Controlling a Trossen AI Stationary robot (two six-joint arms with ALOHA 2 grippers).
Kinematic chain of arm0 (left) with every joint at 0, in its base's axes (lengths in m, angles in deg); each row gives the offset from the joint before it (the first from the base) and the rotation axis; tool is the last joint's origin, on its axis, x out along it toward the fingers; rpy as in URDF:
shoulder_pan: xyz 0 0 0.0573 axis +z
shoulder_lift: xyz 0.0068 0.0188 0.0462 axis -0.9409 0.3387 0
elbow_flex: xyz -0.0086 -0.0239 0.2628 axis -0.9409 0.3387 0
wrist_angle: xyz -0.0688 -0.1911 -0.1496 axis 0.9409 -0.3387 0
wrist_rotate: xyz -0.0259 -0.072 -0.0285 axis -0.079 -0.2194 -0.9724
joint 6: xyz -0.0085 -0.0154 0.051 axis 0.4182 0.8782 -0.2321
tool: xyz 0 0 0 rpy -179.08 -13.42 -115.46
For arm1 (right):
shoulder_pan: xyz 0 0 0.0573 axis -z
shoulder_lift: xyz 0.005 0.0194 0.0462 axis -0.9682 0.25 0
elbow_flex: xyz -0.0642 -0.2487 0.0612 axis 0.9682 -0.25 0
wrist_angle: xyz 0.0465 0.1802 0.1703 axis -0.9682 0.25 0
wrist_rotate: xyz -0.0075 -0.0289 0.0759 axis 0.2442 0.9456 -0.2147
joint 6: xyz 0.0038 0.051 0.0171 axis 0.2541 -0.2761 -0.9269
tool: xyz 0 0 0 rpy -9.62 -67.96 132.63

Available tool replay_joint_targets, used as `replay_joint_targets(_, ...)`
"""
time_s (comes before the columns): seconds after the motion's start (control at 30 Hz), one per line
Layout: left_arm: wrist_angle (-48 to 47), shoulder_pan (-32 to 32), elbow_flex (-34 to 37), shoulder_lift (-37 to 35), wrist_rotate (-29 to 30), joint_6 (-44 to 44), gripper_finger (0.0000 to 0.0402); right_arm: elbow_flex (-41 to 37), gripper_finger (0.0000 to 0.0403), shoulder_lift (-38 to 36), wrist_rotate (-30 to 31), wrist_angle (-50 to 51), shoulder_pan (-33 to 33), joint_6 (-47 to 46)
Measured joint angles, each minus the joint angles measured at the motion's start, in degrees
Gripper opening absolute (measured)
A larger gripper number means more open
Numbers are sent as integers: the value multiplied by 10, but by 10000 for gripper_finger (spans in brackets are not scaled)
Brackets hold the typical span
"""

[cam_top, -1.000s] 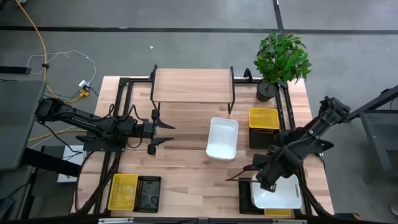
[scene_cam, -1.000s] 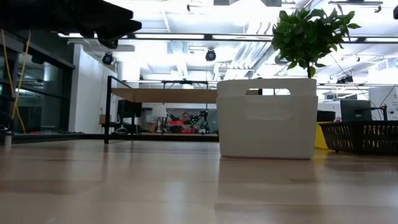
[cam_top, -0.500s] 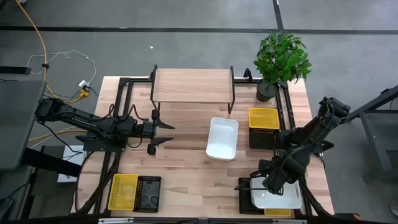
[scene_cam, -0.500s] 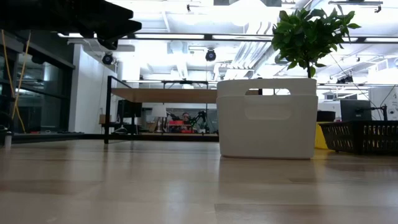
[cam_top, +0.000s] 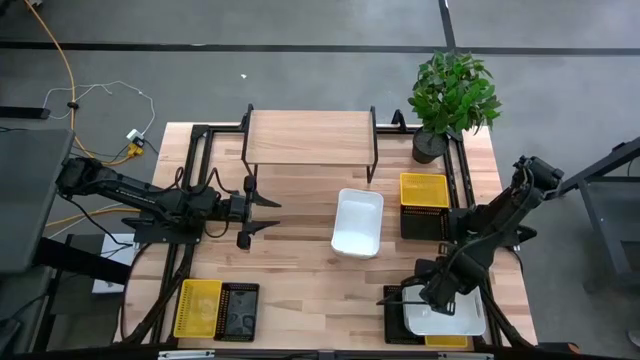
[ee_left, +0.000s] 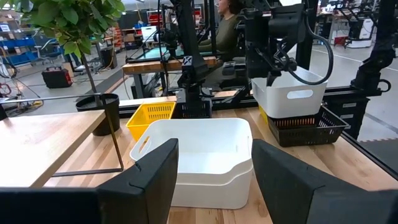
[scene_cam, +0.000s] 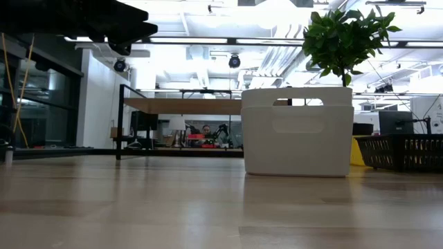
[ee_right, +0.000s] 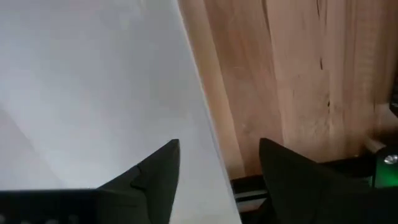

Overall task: Stack baskets on shelf by color
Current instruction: Stack the bottom white bin on the stacked white bin

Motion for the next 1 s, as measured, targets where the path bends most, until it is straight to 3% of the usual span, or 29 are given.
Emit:
replay_joint_targets(0.33, 0, 0, 0, 0, 1, 0, 193, 5, 12, 0, -29, 7, 0, 46)
replay_joint_targets(0.6, 0, 0, 0, 0, 1, 0, 193, 82, 3, -16, 37, 51, 3, 61)
replay_joint_targets(0.8, 0, 0, 0, 0, 1, 0, 193, 176, 2, -30, 204, 67, 7, 75)
replay_joint_targets(1.0, 0, 0, 0, 0, 1, 0, 193, 203, 1, -29, 215, 88, 23, 95)
